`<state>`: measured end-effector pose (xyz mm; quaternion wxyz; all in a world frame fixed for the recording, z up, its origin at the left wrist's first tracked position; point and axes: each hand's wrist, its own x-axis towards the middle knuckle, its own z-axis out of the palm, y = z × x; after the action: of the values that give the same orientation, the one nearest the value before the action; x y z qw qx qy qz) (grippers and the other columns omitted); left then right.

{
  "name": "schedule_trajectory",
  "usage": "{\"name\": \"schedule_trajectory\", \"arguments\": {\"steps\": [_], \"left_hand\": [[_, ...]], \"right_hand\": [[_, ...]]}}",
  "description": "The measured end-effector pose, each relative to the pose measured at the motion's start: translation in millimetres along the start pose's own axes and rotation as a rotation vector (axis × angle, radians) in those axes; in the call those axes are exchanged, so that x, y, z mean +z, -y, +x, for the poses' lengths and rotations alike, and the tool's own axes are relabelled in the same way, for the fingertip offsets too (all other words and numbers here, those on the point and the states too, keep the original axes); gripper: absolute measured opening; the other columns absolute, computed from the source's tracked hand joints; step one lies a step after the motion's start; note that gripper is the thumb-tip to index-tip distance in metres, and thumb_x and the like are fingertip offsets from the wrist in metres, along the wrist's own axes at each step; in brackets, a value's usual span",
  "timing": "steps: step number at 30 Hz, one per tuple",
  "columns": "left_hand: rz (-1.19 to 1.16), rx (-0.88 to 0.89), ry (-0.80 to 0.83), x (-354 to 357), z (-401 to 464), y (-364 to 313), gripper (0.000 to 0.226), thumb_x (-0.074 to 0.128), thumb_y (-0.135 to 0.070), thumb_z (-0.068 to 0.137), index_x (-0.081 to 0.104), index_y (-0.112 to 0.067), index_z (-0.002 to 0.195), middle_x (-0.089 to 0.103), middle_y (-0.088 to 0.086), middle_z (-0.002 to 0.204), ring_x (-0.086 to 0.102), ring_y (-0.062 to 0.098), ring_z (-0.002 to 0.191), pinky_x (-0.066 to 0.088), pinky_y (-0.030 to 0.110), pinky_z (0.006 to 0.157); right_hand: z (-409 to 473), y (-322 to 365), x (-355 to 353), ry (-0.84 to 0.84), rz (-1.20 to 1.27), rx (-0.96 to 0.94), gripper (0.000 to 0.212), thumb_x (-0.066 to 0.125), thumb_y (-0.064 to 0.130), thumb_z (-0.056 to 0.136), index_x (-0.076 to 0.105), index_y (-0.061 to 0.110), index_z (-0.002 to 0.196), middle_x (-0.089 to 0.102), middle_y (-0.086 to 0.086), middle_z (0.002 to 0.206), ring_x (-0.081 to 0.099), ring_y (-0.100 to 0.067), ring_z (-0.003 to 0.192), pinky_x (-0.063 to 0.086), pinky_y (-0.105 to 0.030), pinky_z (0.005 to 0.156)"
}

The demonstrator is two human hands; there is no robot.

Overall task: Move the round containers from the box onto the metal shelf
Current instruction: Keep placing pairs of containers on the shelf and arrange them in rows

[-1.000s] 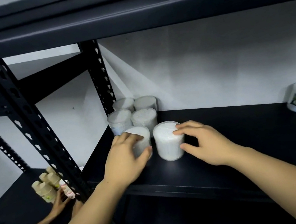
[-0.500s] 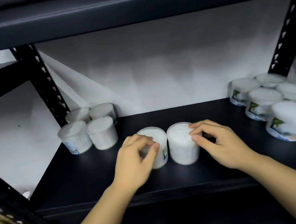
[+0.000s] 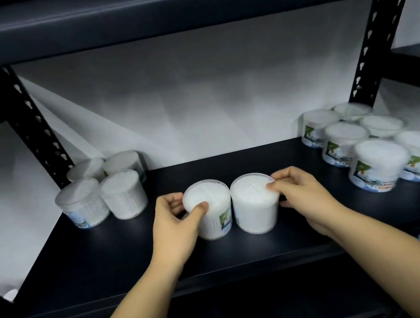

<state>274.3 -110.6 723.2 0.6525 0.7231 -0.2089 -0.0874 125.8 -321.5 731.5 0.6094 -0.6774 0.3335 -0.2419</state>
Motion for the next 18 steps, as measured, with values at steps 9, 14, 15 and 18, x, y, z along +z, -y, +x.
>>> {"name": "schedule_trajectory", "arguments": {"steps": [9,14,15,18], "left_hand": [[-0.144,-0.098,0.129,3,10,5,0.031,0.065,-0.036,0.096,0.065,-0.036,0.127,0.073,-0.015,0.117,0.065,-0.001,0.114,0.047,0.028,0.101],[-0.106,-0.099,0.138,2,11,5,0.016,0.074,-0.026,0.09,0.07,-0.026,0.105,0.075,-0.003,0.106,0.07,0.015,0.106,0.054,0.029,0.09],[-0.111,-0.105,0.157,1,12,6,0.015,0.074,-0.028,0.089,0.072,-0.028,0.104,0.076,-0.003,0.108,0.07,0.015,0.107,0.054,0.036,0.097],[-0.125,-0.11,0.212,0,14,6,0.015,0.068,-0.023,0.094,0.076,-0.028,0.106,0.076,-0.005,0.112,0.069,0.013,0.112,0.05,0.046,0.107]], "right_hand": [[6,14,0,-0.083,-0.047,-0.05,0.038,0.074,0.04,0.085,0.058,0.023,0.115,0.065,-0.002,0.102,0.063,-0.015,0.096,0.048,-0.029,0.079],[-3,3,-7,-0.037,-0.129,0.001,0.027,0.077,0.028,0.08,0.061,0.021,0.102,0.067,-0.006,0.1,0.064,-0.02,0.092,0.054,-0.044,0.087],[-2,3,-8,-0.037,-0.116,0.001,0.025,0.077,0.026,0.081,0.063,0.021,0.101,0.069,-0.007,0.101,0.065,-0.021,0.095,0.054,-0.045,0.089],[5,2,-10,-0.029,-0.018,0.0,0.016,0.074,0.019,0.085,0.066,0.018,0.099,0.071,-0.008,0.102,0.066,-0.024,0.099,0.053,-0.043,0.09]]}}
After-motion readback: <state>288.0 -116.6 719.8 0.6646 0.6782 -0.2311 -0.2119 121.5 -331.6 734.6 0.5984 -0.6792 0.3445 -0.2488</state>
